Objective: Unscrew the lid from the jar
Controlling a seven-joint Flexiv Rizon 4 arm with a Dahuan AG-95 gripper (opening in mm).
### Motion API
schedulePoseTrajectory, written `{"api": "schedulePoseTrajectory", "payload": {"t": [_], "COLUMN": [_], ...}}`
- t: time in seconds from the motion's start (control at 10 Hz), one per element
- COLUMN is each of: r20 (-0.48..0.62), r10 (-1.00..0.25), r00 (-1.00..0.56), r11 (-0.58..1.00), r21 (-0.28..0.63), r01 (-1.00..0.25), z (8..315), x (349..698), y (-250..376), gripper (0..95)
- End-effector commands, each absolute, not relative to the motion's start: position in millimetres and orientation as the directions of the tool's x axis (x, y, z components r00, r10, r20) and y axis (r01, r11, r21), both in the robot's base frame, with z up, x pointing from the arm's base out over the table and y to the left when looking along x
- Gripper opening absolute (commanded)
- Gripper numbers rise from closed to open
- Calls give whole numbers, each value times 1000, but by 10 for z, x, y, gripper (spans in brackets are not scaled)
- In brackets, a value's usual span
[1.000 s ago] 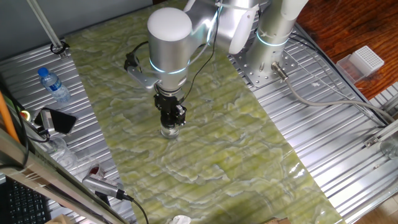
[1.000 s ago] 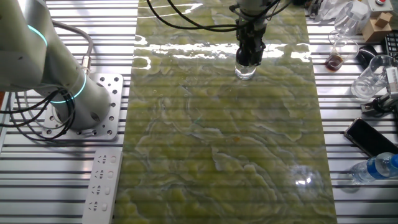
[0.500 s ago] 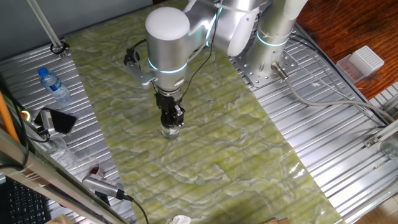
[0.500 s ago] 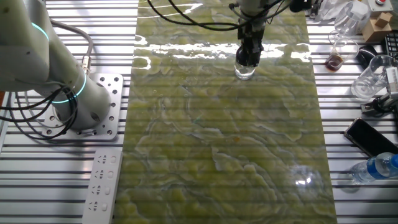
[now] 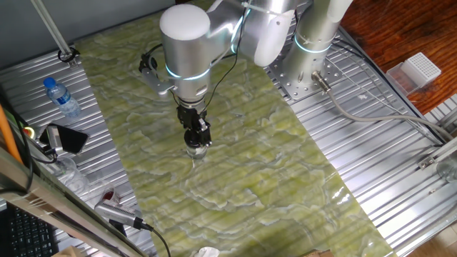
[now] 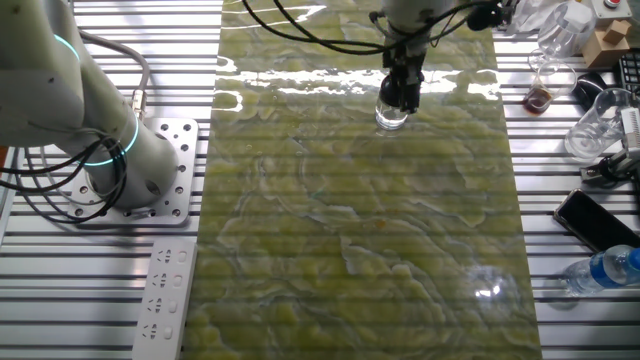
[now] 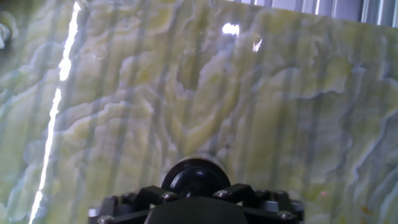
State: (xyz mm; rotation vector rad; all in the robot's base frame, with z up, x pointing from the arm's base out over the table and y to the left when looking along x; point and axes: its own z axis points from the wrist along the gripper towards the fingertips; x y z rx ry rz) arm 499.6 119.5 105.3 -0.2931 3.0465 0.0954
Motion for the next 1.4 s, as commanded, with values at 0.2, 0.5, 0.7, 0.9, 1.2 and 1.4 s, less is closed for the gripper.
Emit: {"api": "schedulePoseTrajectory", "payload": {"t": [0.2, 0.5, 0.7, 0.9, 1.2, 1.4], "r20": [-31, -13, 2, 13, 38, 46], "r10": [-212, -222, -214, -238, -265, -275], "r00": [-977, -975, -977, -971, -964, -960], "r11": [975, 973, 975, 970, 963, 961], "r21": [58, 60, 59, 53, 60, 50], "r01": [-214, -222, -213, -237, -262, -273], "z": [1137, 1152, 1183, 1225, 1286, 1276], "x": [5012, 5013, 5018, 5029, 5161, 5226], "y": [1211, 1211, 1211, 1185, 1134, 1147], "gripper": [950, 950, 950, 950, 950, 950]}}
